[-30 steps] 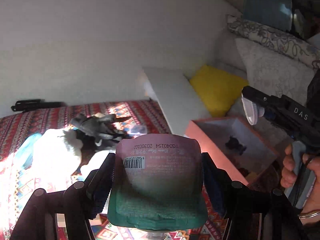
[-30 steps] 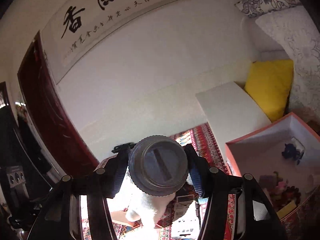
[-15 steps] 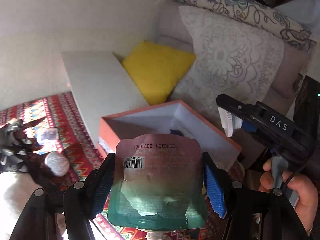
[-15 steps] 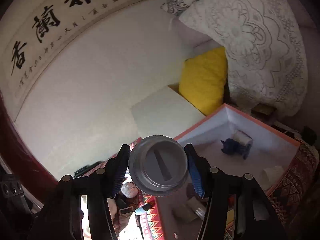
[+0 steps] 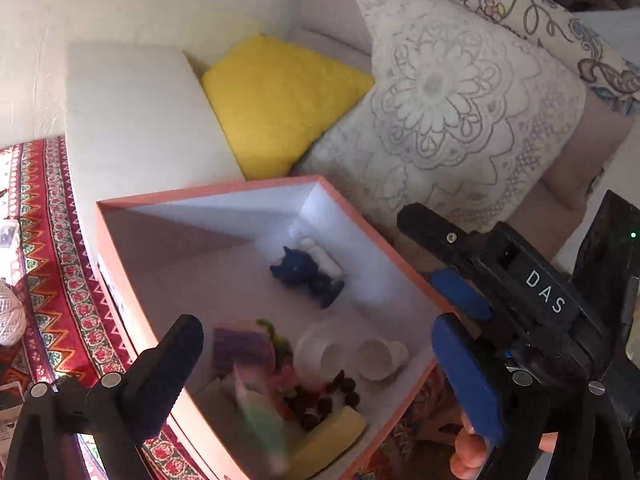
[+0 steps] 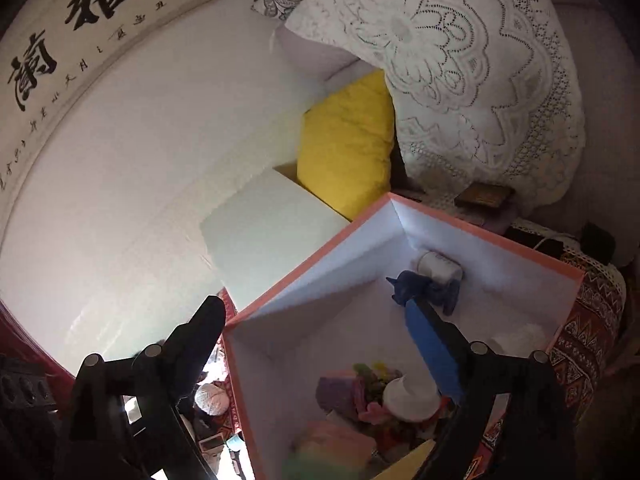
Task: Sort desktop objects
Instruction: 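Lower the pouch and lid into the orange box and open both tools, then move both empty tools back over the pile on the cloth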
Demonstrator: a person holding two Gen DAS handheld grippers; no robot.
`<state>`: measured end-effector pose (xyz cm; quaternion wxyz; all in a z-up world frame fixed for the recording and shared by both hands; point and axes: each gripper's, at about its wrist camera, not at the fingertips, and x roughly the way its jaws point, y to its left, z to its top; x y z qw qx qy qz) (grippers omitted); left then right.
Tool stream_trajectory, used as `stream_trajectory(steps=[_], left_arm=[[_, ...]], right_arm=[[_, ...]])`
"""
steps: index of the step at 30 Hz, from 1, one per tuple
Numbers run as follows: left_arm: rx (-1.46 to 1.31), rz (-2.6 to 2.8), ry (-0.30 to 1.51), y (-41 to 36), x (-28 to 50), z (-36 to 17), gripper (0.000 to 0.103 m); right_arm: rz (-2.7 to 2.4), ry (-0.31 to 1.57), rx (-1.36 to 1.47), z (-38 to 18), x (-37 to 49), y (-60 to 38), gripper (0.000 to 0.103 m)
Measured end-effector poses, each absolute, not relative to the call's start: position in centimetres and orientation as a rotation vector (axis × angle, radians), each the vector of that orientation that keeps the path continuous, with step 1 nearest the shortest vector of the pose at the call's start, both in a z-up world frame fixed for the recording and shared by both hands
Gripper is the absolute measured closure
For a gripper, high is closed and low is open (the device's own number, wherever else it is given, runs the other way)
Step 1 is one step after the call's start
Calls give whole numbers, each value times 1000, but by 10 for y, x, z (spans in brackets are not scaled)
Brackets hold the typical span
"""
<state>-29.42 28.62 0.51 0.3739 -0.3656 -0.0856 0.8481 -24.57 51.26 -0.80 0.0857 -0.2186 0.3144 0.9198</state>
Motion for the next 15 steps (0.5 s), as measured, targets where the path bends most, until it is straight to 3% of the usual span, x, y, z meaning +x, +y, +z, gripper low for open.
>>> stream_trajectory(steps=[9,15], left_arm=[[-971,2222,-241,256,-289,3,7],[-953,2314,-256,196,-278,18,7]], right_arm=[[2752,949,-665,-5,-251,495,9],[2837,881,-677,10,-257,452,9]])
